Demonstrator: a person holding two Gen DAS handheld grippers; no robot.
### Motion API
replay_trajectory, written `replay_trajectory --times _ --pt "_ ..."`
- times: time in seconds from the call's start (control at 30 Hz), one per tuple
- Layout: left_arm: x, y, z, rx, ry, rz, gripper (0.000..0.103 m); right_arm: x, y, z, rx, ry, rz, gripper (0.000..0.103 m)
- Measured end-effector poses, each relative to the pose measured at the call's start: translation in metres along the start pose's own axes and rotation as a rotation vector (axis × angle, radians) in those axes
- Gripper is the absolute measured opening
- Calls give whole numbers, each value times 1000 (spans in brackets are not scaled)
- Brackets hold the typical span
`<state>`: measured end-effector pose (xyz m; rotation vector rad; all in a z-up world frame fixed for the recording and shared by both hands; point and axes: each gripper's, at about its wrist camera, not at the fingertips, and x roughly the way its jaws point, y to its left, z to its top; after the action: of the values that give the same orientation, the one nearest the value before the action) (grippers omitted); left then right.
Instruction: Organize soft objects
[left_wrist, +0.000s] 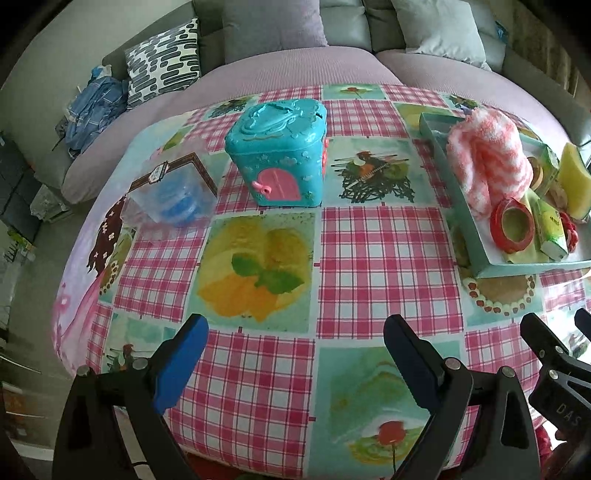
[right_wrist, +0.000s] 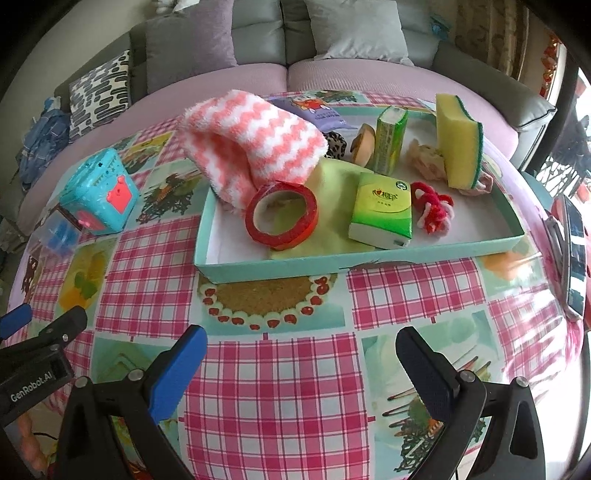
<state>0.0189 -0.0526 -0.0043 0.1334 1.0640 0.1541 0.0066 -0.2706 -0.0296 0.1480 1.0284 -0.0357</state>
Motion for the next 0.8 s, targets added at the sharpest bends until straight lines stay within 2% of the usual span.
replay_trajectory --times 0.33,0.8 --pt "8 4 0 -17 34 12 96 -5 -3 0 16 -24 -20 103" --pt "3 2 -1 -4 17 28 96 -5 -4 1 22 -18 -29 103"
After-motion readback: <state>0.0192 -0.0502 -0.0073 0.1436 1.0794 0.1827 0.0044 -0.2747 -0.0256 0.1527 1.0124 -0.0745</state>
